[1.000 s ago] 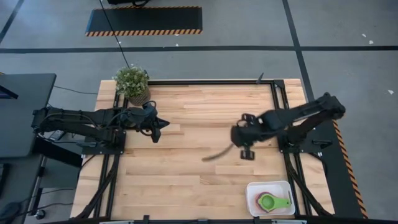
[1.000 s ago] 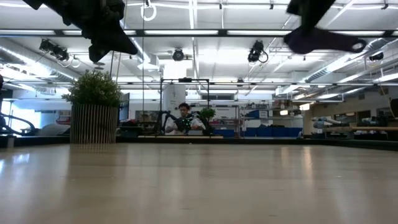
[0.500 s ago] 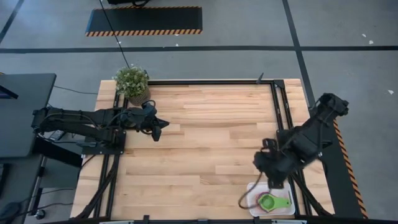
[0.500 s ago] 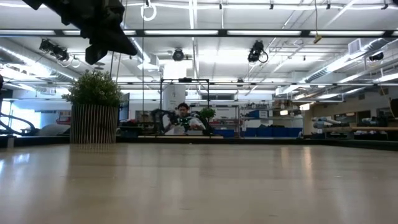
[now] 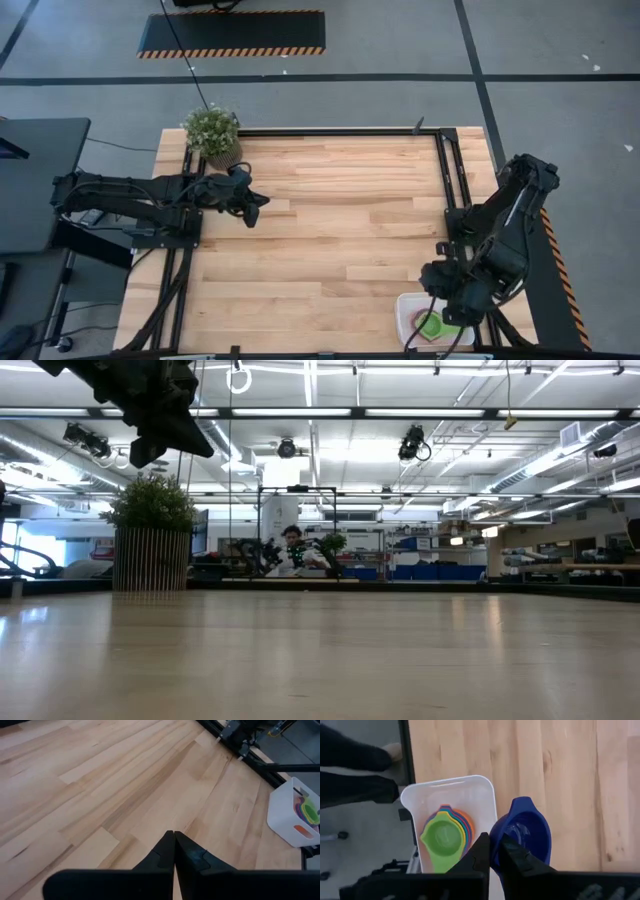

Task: Nest measuring cups in basket
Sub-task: Stack the dark blue measuring cup on top of the green measuring cup and put them into the white bin

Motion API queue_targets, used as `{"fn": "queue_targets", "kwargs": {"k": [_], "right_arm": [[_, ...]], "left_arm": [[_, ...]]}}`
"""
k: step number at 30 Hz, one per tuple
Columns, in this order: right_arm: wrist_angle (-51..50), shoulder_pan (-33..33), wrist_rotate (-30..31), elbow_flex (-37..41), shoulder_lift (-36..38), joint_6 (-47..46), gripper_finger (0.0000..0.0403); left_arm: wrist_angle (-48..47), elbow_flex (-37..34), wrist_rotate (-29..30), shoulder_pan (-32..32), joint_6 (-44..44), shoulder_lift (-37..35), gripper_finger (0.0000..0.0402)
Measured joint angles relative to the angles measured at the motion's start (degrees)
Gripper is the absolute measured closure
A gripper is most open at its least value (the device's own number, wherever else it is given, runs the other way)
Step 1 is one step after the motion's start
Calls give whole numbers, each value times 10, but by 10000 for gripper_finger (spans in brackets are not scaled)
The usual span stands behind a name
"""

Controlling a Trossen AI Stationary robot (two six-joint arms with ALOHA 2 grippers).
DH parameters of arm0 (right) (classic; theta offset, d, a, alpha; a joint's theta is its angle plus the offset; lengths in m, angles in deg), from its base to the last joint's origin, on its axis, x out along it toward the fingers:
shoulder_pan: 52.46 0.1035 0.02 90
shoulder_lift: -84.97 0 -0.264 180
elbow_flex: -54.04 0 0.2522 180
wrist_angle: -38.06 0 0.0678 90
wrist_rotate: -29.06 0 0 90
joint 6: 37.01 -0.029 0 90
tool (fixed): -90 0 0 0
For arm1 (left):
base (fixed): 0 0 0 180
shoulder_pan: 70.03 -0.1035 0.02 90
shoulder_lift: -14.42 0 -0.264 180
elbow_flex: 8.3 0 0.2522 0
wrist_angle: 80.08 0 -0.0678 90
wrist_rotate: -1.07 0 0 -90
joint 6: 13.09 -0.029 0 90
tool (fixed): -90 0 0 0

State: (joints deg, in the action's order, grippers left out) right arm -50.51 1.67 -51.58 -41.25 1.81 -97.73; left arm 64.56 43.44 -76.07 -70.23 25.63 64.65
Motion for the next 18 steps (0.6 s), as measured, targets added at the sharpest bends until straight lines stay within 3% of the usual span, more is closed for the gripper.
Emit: {"fn": "queue_targets", "kwargs": {"k": [10,18], "right_arm": [[107,21,-1,0,-64,-92,383],[123,35,-20,0,-126,-164,383]], "left_arm": [[-17,0,0,0,7,0,388],[-33,0,0,0,6,0,388]]}}
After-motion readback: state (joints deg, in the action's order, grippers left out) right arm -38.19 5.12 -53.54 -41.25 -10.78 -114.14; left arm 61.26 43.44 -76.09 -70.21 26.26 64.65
